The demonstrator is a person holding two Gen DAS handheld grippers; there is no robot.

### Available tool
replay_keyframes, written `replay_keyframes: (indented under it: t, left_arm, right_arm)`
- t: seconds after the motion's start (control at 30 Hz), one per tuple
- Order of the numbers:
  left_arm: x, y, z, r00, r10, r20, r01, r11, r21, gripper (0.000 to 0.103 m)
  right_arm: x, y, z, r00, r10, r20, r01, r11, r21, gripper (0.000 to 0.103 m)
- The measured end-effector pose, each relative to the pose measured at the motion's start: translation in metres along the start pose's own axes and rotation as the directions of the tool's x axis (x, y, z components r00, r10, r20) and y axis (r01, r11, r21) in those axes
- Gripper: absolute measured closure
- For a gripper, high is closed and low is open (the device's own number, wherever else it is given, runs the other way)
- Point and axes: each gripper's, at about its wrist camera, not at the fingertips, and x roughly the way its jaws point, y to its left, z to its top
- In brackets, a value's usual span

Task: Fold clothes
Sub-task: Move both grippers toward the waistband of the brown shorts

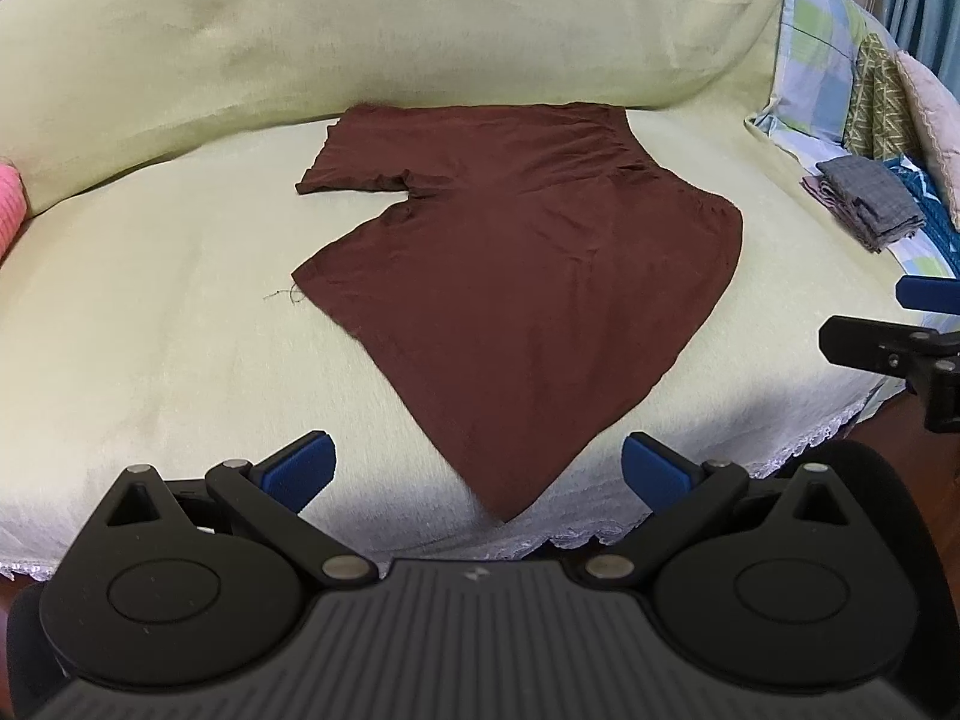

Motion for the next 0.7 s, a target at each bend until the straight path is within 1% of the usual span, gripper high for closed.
replay_keyframes:
  t: [0.17, 0.2, 0.27, 0.37, 0.4, 0.43, 0.5, 0.63, 0.7]
  left_arm:
    - [0.001, 0.003, -0.003, 1.0, -0.01, -0.012, 0.01, 1.0, -0.014, 0.0]
    - [-0.001, -0.004, -0.001, 1.0, 0.01, -0.015, -0.01, 1.0, -0.004, 0.0]
    - [0.004, -0.002, 0.002, 1.0, 0.01, -0.029, -0.01, 1.0, -0.007, 0.0]
    - [0.006, 0.003, -0.001, 0.999, -0.006, -0.034, 0.005, 1.0, -0.03, 0.0]
    - [0.011, 0.003, 0.006, 0.997, -0.016, -0.071, 0.011, 0.998, -0.063, 0.0]
    - [0.013, 0.005, 0.006, 0.996, -0.025, -0.081, 0.018, 0.996, -0.084, 0.0]
    - [0.015, 0.007, 0.006, 0.996, -0.031, -0.083, 0.023, 0.995, -0.096, 0.0]
    - [0.018, 0.006, 0.001, 0.996, -0.031, -0.081, 0.026, 0.997, -0.069, 0.0]
    - [0.02, 0.003, 0.0, 0.996, -0.031, -0.08, 0.029, 0.999, -0.024, 0.0]
  right_arm:
    - [0.002, -0.003, -0.003, 1.0, 0.003, -0.003, -0.003, 1.0, 0.01, 0.001]
    - [0.005, -0.006, -0.004, 1.0, 0.007, -0.011, -0.006, 1.0, 0.013, 0.001]
    - [0.006, -0.007, -0.004, 1.0, 0.005, -0.014, -0.005, 1.0, 0.013, 0.001]
    - [0.008, -0.009, -0.003, 1.0, 0.002, -0.02, -0.002, 1.0, 0.013, 0.001]
    - [0.008, -0.009, -0.004, 1.0, 0.001, -0.021, -0.001, 1.0, 0.014, 0.001]
    - [0.01, -0.009, 0.001, 1.0, -0.001, -0.027, 0.001, 1.0, 0.017, 0.001]
    - [0.011, -0.01, -0.001, 1.0, 0.0, -0.026, 0.001, 1.0, 0.02, 0.001]
    - [0.013, -0.013, -0.004, 1.0, -0.003, -0.026, 0.003, 1.0, 0.021, 0.001]
    - [0.015, -0.014, -0.004, 1.0, -0.006, -0.029, 0.007, 1.0, 0.018, 0.001]
